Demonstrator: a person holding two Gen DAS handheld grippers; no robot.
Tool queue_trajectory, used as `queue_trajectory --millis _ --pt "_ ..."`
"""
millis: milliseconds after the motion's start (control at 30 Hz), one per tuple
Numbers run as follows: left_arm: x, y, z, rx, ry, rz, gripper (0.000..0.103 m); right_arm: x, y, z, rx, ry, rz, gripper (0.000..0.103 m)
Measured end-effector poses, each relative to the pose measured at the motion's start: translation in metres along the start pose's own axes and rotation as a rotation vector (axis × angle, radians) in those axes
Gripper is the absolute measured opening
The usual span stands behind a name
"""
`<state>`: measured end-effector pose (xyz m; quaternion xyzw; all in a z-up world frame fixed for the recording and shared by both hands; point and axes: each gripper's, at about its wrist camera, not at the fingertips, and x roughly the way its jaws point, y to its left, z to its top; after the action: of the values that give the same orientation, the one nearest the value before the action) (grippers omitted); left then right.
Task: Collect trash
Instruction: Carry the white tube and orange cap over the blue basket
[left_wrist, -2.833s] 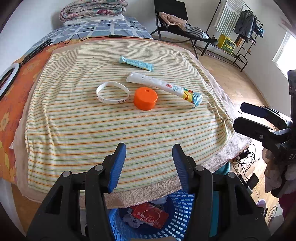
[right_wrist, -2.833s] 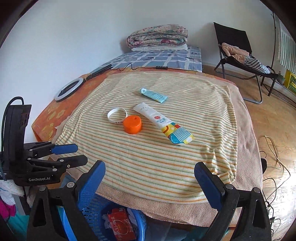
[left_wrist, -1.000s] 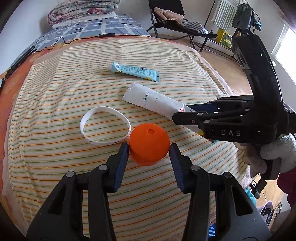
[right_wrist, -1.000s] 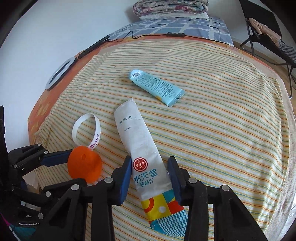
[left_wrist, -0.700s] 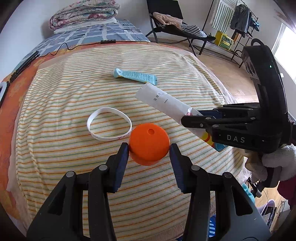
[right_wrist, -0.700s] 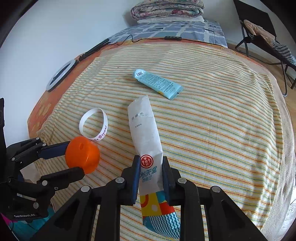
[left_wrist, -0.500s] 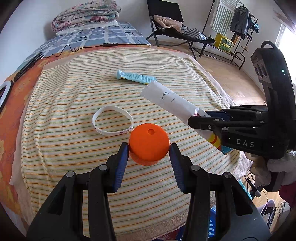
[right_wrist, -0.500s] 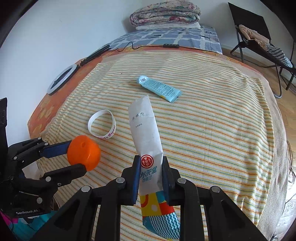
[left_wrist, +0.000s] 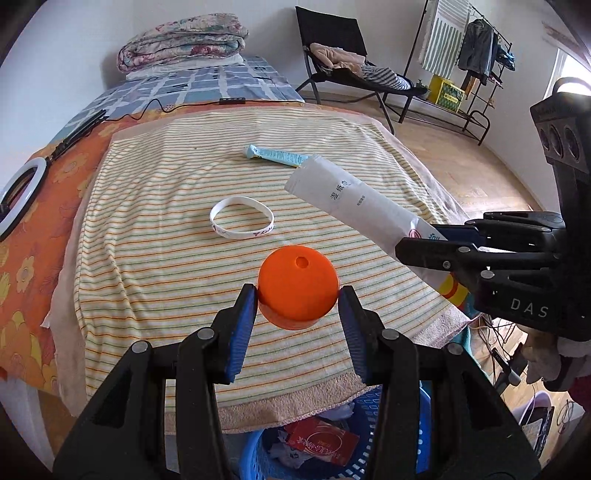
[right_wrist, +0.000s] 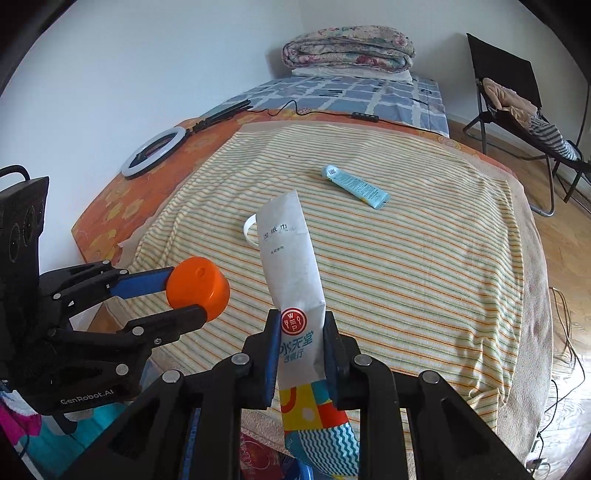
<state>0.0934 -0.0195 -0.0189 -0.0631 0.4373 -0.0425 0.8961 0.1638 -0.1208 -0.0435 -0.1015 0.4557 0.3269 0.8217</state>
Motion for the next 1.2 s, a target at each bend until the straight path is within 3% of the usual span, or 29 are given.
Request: queue_trajectory --millis 700,1200 --pt "-0.048 -0.017 -0.050 0.024 -0.029 0.018 0.046 -0.052 0.021 -0.056 0.042 -0.031 0.045 0.020" --pt "-0.052 -0.033 -0.098 0.018 0.016 0.000 0.046 -0.063 0.043 -0.123 0.069 0.043 0.092 0.020"
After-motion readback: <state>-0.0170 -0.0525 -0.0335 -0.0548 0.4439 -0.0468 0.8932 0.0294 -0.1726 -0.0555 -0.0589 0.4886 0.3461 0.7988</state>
